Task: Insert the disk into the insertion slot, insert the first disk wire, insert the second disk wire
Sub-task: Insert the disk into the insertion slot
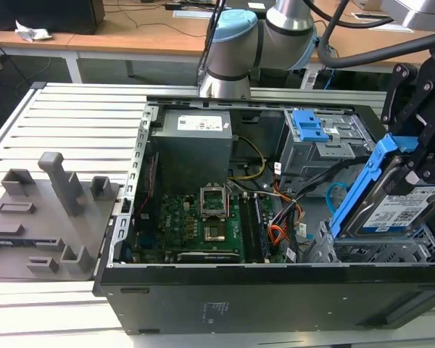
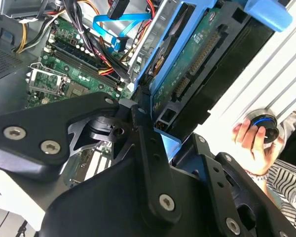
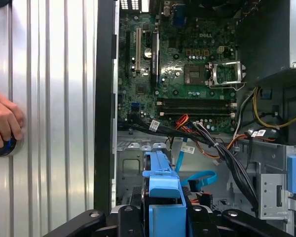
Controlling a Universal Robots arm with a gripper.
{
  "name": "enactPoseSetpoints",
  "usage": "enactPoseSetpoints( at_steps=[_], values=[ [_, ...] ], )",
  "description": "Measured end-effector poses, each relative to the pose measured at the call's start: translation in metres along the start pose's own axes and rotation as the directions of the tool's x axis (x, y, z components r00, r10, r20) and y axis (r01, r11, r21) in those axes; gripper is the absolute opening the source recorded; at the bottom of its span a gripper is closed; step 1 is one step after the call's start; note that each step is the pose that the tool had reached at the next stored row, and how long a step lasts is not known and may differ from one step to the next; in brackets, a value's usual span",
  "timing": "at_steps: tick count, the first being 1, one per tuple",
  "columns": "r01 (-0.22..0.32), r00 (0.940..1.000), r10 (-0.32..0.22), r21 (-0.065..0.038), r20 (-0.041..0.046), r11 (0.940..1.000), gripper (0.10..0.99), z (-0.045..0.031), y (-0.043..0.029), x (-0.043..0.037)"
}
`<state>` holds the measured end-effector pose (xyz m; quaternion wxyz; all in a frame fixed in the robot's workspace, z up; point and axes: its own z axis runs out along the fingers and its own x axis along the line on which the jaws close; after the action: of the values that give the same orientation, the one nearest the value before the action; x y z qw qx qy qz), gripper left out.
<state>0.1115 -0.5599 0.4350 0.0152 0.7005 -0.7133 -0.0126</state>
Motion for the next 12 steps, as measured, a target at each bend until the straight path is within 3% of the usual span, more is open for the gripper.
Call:
enactPoseSetpoints(
  at_steps=[5,8,12],
  values=[
    [0.0,1.0,0.0,0.001,0.0014,1.0,0.365,0.0008,0.0003,-0.0043],
    [0.0,1.0,0.0,0.001,0.0008,1.0,0.365,0.0128,-0.0001,-0.0041],
    [0.0,1.0,0.0,0.001,0.0009,1.0,0.365,0.0166,-0.0003,-0.0041]
  ],
)
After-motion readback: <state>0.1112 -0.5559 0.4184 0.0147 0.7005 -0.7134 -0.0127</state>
